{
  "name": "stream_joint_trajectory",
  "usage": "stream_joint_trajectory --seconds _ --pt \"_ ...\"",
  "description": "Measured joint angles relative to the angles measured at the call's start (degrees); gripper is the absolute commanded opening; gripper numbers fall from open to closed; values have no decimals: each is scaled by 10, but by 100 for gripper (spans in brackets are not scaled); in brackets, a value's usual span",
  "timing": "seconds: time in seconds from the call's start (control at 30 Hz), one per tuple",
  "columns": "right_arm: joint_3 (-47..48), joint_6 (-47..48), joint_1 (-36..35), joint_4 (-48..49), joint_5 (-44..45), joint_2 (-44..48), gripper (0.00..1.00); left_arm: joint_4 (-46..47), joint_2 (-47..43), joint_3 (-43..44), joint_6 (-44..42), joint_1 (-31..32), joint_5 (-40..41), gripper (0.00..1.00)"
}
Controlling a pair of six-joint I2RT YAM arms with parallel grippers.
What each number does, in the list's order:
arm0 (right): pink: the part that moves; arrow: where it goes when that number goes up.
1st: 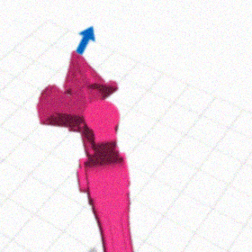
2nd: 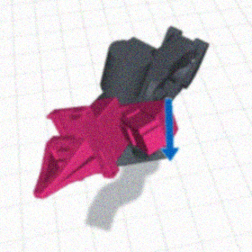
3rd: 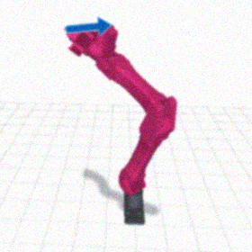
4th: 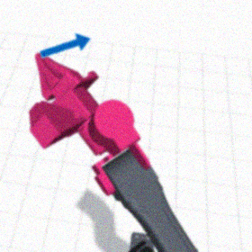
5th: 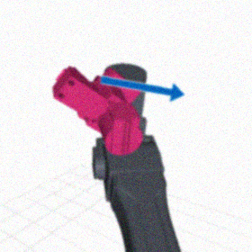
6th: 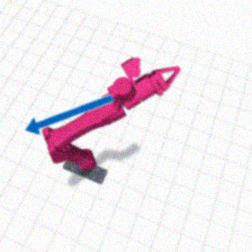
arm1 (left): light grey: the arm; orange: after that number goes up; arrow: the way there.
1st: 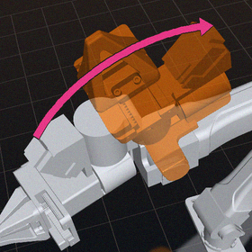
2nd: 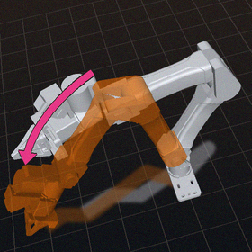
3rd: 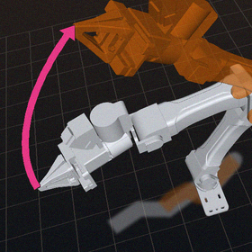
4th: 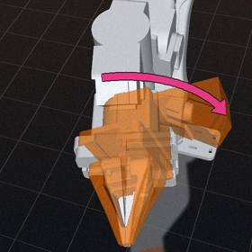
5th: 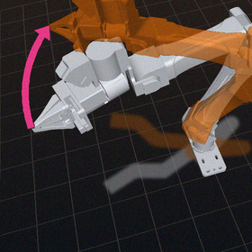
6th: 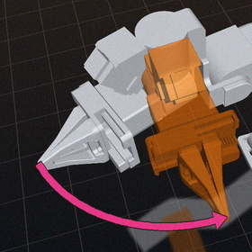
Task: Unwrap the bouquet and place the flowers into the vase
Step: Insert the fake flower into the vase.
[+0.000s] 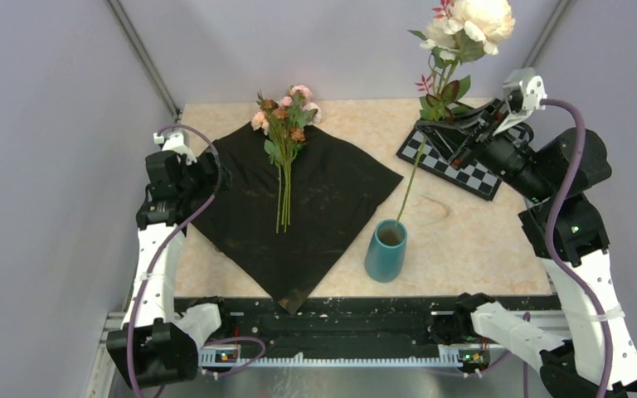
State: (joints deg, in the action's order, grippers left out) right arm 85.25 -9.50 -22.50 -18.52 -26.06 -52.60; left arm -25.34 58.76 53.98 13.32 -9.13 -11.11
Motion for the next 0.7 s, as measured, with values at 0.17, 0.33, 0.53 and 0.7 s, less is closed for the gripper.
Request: stream_joint_trajectory --seconds 0.17,0.33,0.53,0.7 --pt "-42 -8 0 6 -24 5 0 0 0 -1 0 0 0 99" --pt "-94 -10 0 19 -35 7 0 0 0 -2 0 0 0 99" --pt "-156 -18 0 42 -54 8 0 0 0 -2 -2 0 0 99" --pt "-186 -27 -2 50 -64 10 0 0 0 -2 -3 0 0 99"
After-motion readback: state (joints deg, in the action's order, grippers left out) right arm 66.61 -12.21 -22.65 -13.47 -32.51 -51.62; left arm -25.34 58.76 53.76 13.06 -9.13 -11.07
